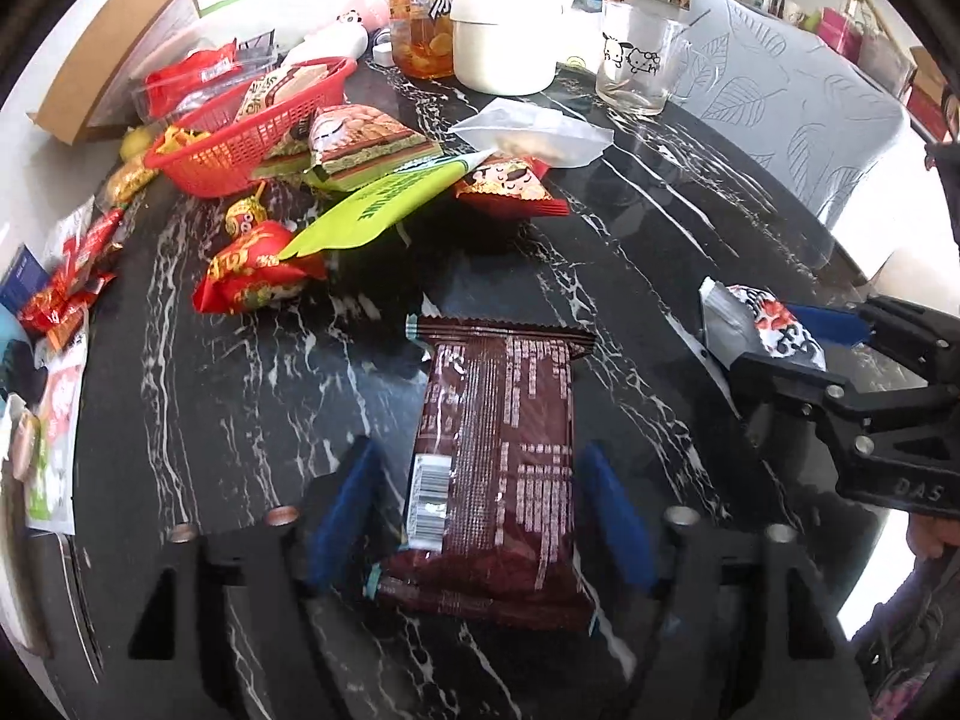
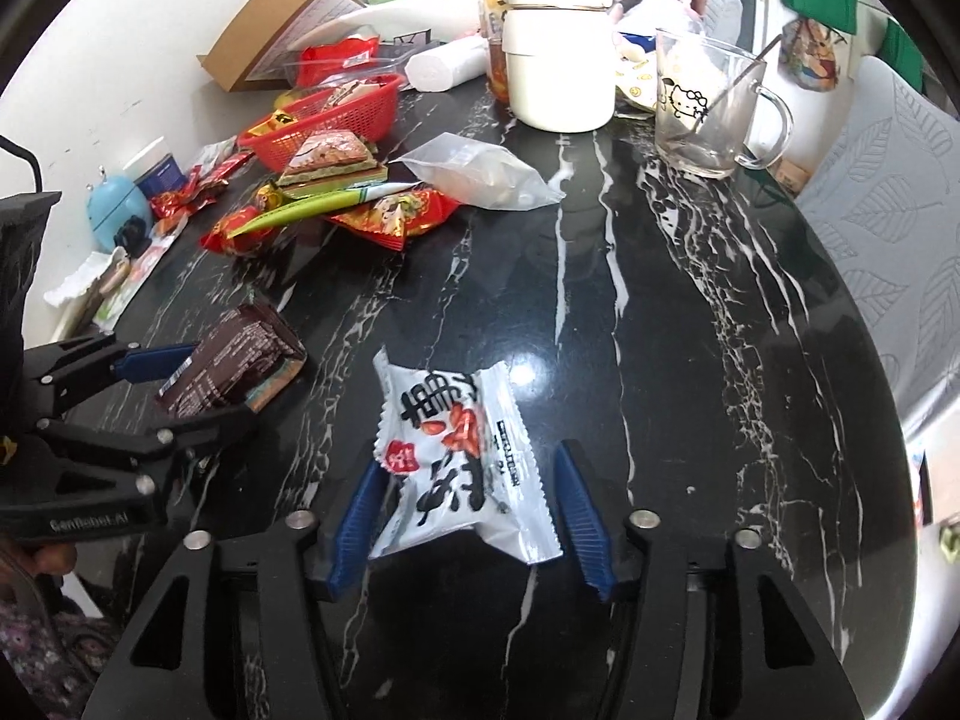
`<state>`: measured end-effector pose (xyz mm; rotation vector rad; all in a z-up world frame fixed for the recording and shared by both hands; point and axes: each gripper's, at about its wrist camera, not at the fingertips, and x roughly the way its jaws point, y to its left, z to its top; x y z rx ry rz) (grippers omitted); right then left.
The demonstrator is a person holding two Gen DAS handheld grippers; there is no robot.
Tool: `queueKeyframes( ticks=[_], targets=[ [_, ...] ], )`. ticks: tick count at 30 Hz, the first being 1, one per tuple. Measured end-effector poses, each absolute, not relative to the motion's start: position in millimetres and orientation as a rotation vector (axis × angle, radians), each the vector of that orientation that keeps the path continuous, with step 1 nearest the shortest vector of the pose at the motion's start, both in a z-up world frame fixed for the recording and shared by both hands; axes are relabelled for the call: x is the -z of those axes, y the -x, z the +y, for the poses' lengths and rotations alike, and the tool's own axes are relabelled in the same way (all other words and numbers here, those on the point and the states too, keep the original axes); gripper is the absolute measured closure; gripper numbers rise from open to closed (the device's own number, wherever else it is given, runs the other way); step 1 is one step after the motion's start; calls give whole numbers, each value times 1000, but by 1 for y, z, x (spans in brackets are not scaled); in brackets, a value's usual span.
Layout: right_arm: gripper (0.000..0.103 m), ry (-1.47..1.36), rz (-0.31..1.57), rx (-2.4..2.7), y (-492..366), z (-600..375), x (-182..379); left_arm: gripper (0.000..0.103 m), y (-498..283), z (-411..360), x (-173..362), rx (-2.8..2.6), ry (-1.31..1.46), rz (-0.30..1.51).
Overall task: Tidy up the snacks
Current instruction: 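Grasp the brown chocolate bar with the left tool while the right tool grasps the white candy packet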
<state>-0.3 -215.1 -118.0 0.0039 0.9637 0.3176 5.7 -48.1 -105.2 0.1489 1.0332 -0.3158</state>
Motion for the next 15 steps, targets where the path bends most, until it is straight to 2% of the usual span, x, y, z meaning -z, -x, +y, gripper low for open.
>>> queueKeyframes(
  ticks=[4, 5, 6, 8, 9, 10, 14, 15],
  targets=[
    [37, 11, 951, -298, -2, -214, 119, 25, -7, -46, 105, 308, -138, 1002],
    [37, 17, 949, -293, -3, -213, 119, 29, -7, -45, 105, 304, -135, 994],
    [37, 24, 948, -286, -3, -213, 119, 40, -7, -44, 104, 303, -133, 987],
    [37, 44, 946, -272, -3, -210, 120, 56, -6, -44, 101, 331, -140, 983],
    [45, 52, 942, -270, -3, -209, 120, 57, -8, -44, 101, 333, -131, 988],
    [58, 61, 933, -277, -3, -208, 120, 58, -9, -42, 101, 335, -112, 987],
    [61, 25, 939, -302, -5, -212, 117, 60, -11, -37, 98, 351, -51, 999],
    [64, 10, 933, -306, -4, -214, 116, 60, -11, -36, 97, 351, -41, 999]
  ],
)
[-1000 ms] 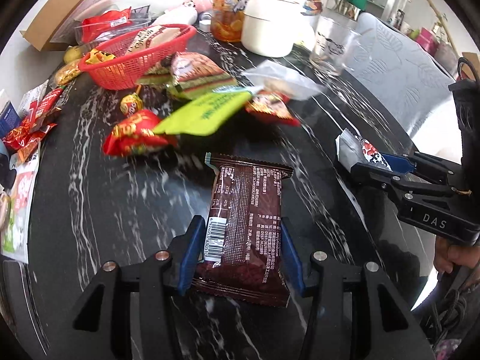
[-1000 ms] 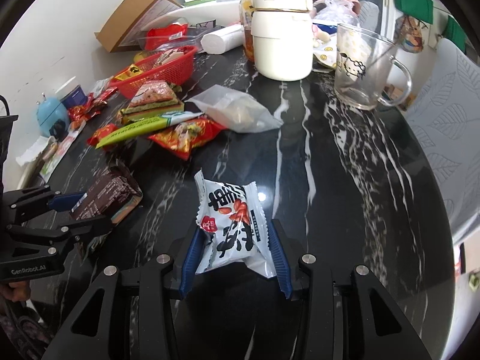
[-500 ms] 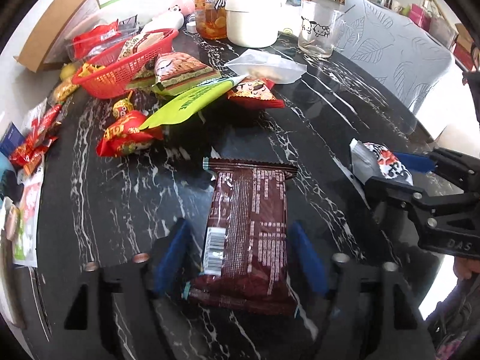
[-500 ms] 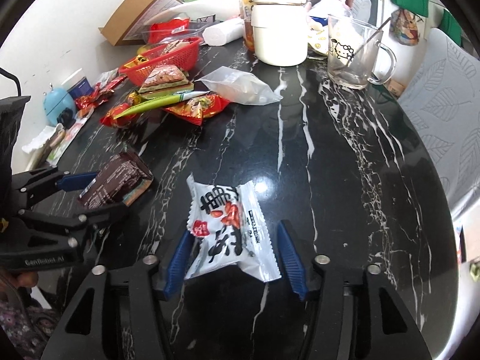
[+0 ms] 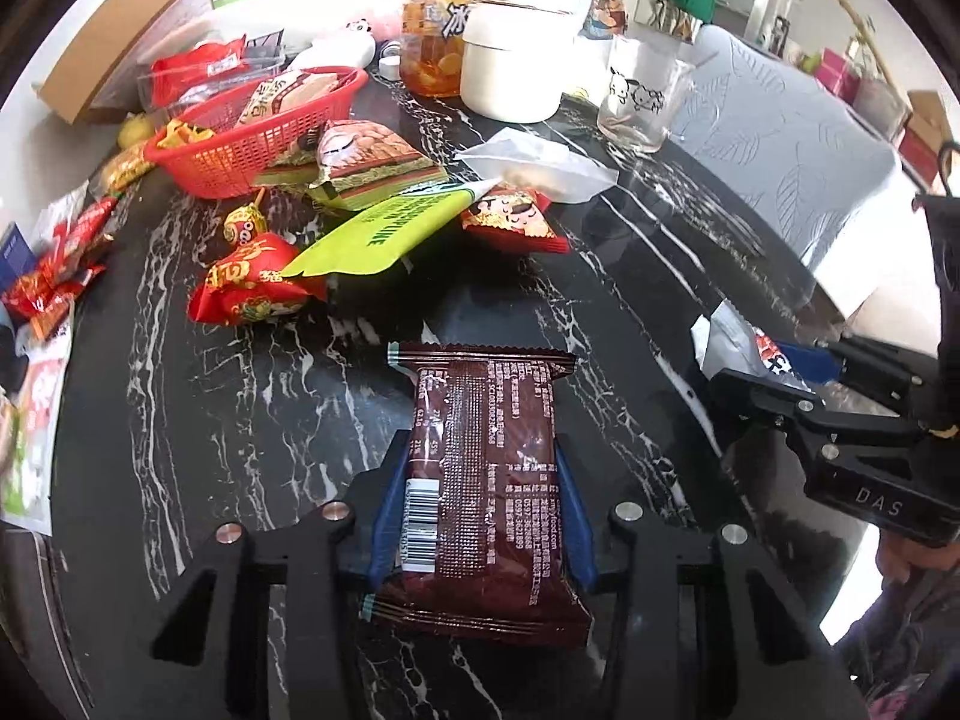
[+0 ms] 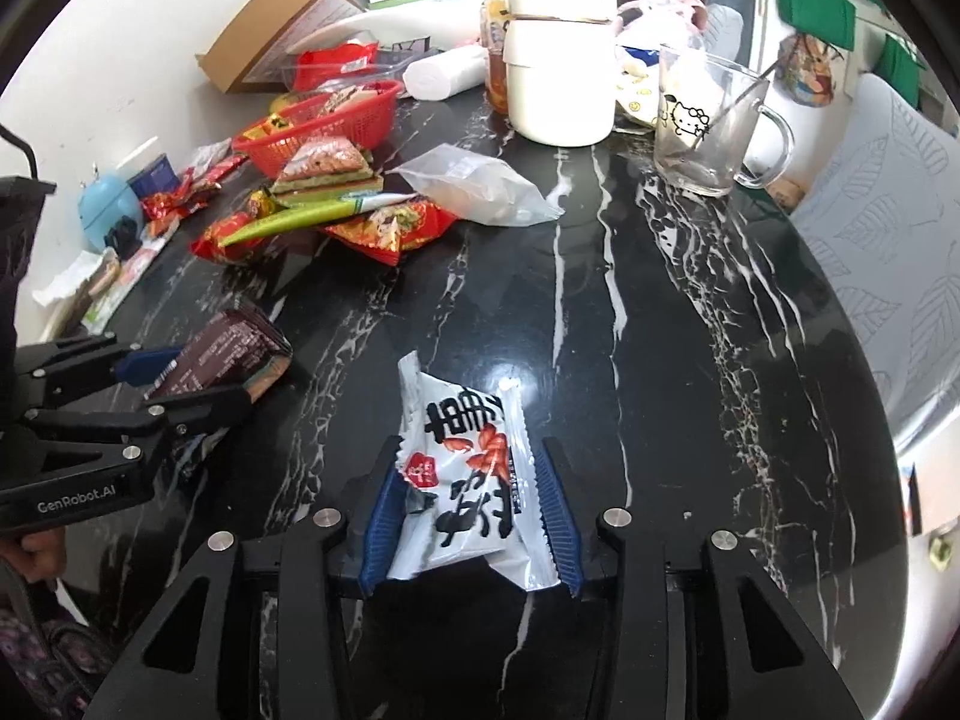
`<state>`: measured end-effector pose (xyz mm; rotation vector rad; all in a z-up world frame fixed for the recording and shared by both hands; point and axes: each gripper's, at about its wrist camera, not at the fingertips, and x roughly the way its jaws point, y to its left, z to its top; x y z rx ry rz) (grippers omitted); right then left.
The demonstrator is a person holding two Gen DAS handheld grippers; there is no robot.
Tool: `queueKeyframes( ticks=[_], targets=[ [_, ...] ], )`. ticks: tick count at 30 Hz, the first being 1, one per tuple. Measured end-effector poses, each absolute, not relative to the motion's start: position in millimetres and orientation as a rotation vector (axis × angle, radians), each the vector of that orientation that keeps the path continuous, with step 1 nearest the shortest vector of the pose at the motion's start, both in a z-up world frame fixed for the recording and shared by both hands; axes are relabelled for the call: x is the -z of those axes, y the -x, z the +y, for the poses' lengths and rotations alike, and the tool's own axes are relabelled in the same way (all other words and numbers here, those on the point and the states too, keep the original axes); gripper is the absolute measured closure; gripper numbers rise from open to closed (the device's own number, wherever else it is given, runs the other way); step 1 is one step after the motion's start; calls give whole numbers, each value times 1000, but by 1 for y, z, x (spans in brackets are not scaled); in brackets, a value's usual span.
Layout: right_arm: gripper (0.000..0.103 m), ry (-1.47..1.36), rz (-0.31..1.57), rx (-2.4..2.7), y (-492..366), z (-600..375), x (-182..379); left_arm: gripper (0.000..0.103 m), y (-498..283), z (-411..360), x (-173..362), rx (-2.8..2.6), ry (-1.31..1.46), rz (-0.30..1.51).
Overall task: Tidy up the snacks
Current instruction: 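Grasp the brown chocolate bar with the left tool while the right tool grasps the white candy packet, then carry both packets to the red basket and release them inside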
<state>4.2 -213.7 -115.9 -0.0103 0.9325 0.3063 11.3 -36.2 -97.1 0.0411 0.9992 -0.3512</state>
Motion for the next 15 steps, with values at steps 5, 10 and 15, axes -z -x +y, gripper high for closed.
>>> queueKeyframes(
  ticks=[5, 10, 15],
  targets=[
    [71, -33, 929, -320, -3, -217, 111, 60, -8, -35, 92, 369, -27, 988],
    [76, -41, 918, -317, -1, -216, 108, 60, -5, -33, 84, 382, -13, 970],
    [76, -64, 908, -349, 2, -215, 102, 60, -7, -31, 74, 384, -4, 959]
  ],
)
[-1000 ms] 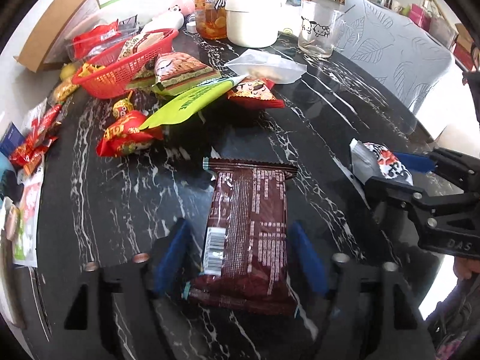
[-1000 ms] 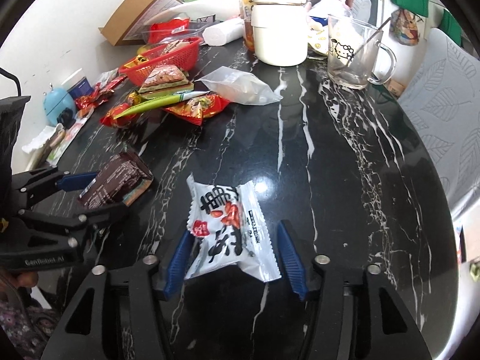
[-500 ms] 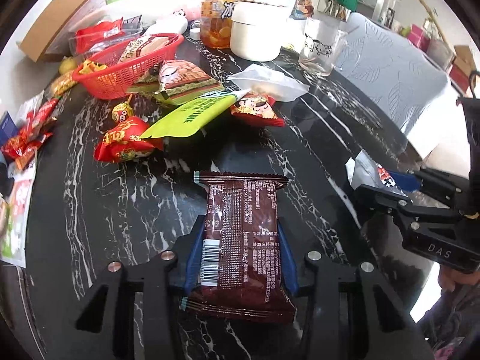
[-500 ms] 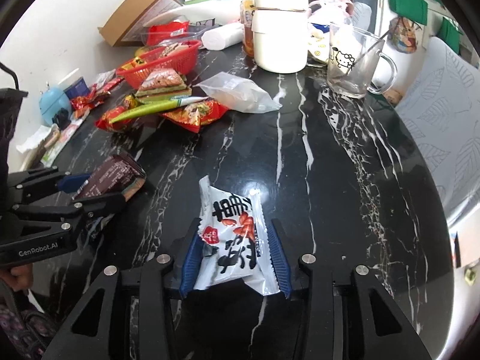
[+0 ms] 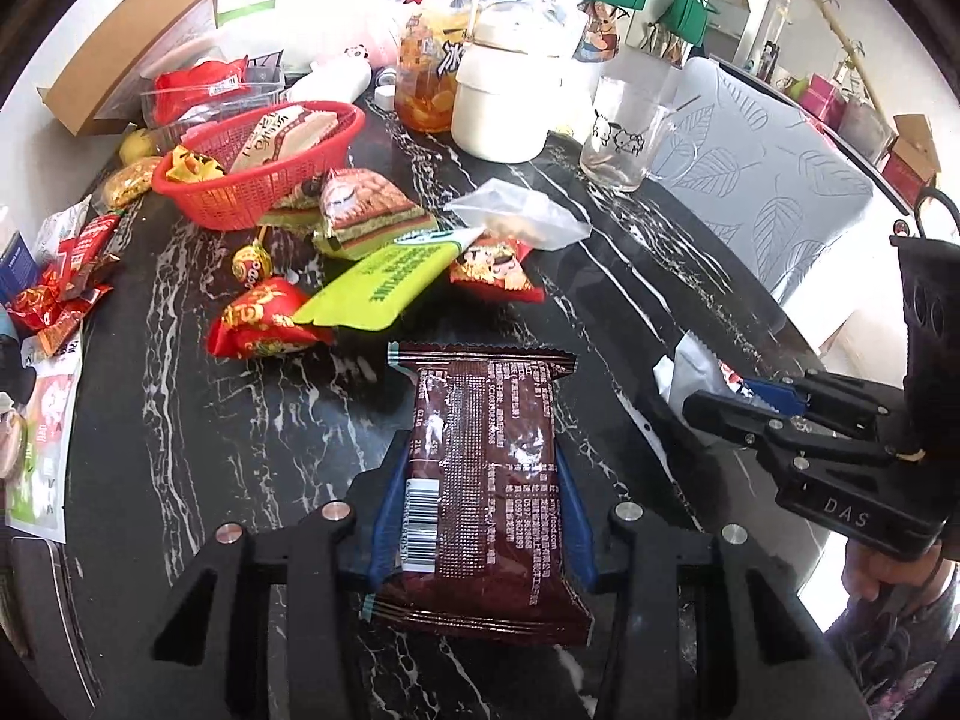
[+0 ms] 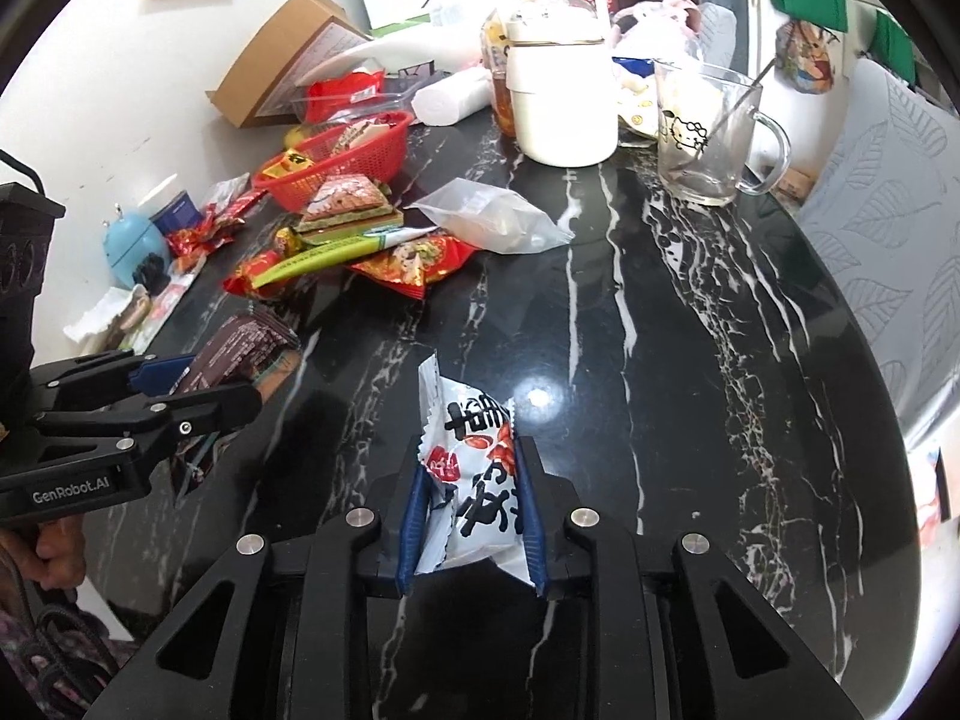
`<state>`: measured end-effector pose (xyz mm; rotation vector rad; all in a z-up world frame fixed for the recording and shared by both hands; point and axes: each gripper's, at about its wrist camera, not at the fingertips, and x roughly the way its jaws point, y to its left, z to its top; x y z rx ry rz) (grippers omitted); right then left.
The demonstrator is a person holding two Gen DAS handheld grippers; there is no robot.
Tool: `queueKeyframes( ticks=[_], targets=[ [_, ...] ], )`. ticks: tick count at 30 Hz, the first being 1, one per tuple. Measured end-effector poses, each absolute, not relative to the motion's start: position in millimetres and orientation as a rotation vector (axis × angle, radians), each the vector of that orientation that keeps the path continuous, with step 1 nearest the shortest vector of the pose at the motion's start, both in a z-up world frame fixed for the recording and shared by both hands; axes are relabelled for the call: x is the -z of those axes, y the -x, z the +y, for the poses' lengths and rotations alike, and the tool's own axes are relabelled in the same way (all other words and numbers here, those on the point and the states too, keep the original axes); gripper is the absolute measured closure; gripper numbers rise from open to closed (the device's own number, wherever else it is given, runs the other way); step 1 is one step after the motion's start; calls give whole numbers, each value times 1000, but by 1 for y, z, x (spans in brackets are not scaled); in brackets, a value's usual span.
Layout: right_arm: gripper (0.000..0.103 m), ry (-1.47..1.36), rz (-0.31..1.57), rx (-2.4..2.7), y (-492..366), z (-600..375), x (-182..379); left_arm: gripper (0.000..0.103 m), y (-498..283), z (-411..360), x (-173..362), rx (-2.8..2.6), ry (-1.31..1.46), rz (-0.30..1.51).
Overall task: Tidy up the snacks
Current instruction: 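Carry both packets to the red basket and release them inside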
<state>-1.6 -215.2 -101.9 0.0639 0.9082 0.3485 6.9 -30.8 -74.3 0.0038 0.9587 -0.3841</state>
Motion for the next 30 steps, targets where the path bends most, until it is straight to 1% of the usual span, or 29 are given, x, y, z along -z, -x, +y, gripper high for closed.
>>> queueKeyframes(
  ticks=[15, 30],
  targets=[
    [76, -140, 873, -481, -4, -203, 81, 60, -8, -20, 45, 390, 32, 900],
    [76, -100, 747, -602, -33, -182, 29, 60, -24, 0, -9, 380, 70, 750]
  ],
)
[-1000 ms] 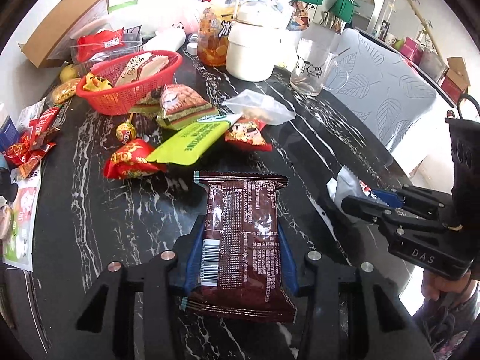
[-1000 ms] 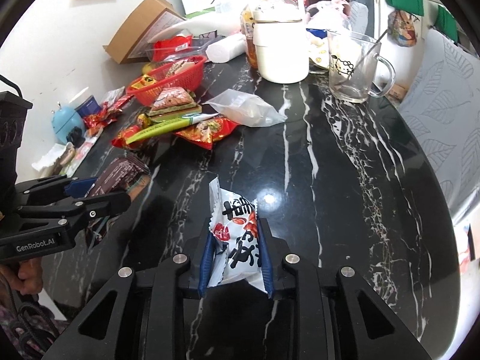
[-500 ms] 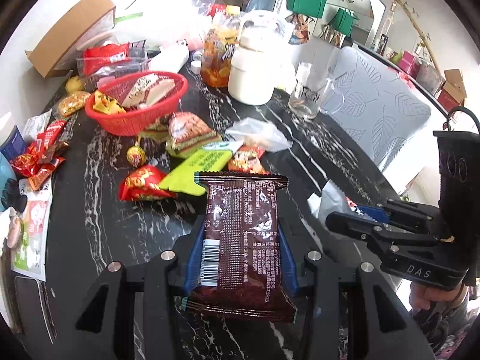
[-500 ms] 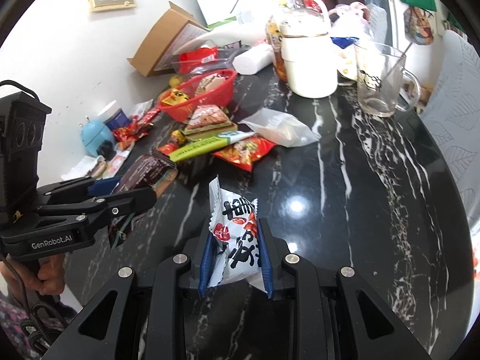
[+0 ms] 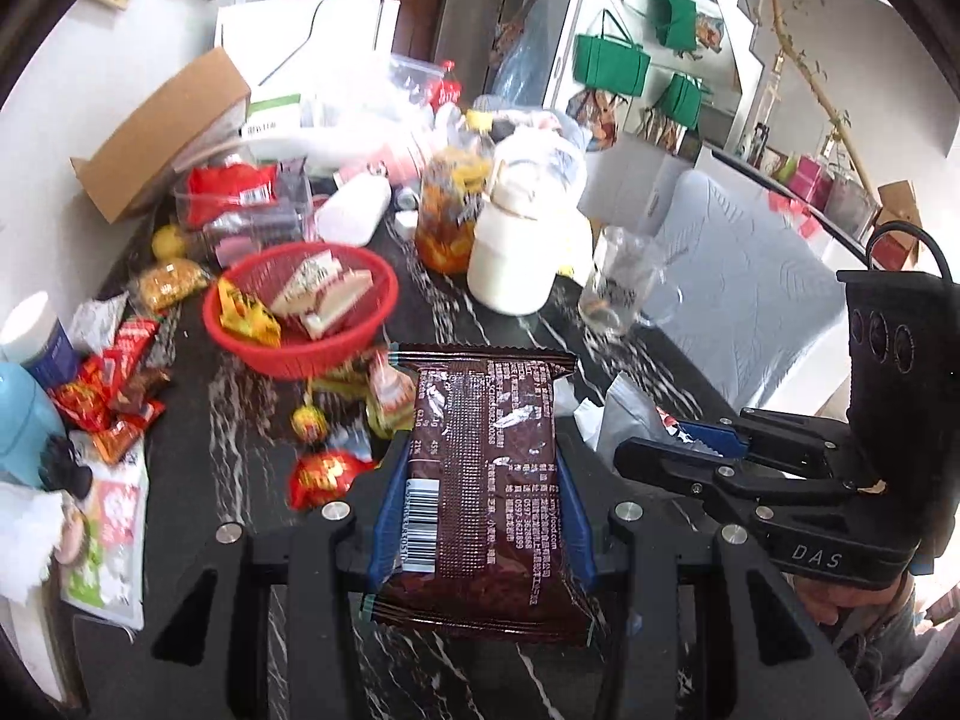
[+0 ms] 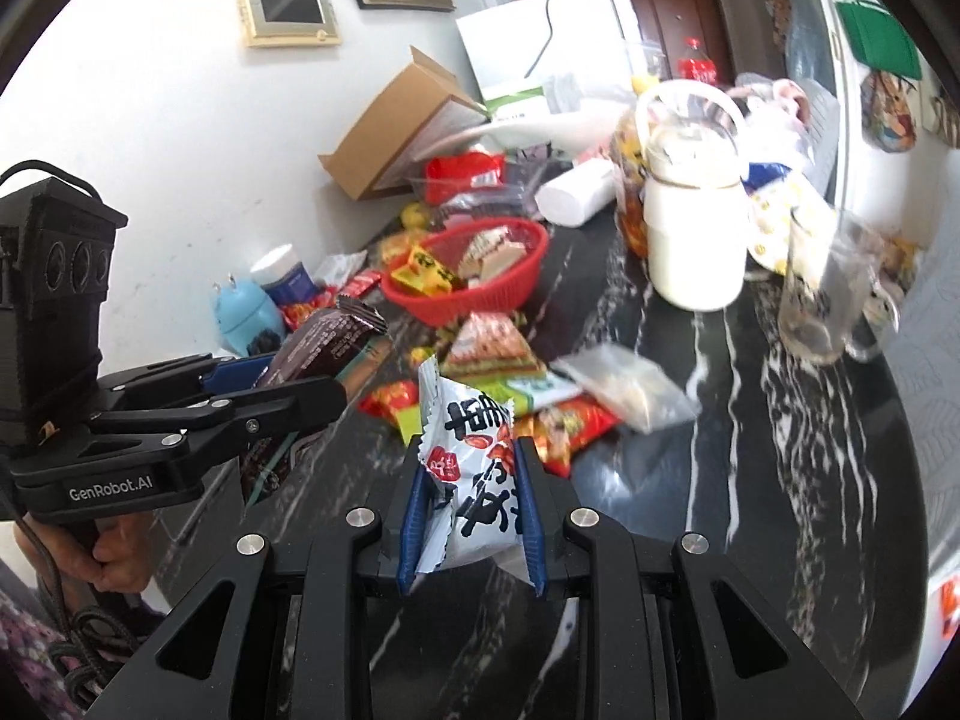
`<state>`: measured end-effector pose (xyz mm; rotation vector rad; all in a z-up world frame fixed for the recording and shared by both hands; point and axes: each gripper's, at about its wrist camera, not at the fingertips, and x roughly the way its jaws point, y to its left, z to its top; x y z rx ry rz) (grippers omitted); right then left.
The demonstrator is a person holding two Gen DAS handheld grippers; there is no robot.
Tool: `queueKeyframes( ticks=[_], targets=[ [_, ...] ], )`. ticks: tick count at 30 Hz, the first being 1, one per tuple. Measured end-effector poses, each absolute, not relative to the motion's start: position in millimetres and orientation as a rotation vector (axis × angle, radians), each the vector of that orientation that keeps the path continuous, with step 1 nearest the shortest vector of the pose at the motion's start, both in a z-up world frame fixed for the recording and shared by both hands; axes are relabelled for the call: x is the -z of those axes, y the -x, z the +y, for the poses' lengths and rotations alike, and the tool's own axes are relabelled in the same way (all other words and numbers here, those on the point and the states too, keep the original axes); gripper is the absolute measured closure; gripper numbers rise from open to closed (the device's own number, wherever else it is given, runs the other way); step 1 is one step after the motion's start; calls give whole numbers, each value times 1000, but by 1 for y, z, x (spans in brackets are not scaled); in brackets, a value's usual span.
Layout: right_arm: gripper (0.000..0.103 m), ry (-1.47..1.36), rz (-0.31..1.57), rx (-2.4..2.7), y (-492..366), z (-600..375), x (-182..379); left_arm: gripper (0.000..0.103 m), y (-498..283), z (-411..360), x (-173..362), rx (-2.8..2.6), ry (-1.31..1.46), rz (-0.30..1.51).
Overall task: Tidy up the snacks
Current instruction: 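Carry both packets to the red basket and release them inside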
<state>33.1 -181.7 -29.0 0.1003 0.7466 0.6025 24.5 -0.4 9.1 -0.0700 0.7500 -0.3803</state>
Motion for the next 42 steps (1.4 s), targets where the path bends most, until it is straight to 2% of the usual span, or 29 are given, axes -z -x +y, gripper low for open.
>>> queueKeyframes(
  ticks=[16, 28, 42],
  targets=[
    [76, -4, 568, -678, -100, -148, -44, 60, -85, 28, -69, 310, 56, 548],
    [76, 20, 518, -707, -171, -113, -61, 60, -149, 59, -85, 229, 111, 459],
    [76, 52, 501, -742, -231, -64, -53, 60, -212, 89, -55, 120, 118, 555]
  ],
)
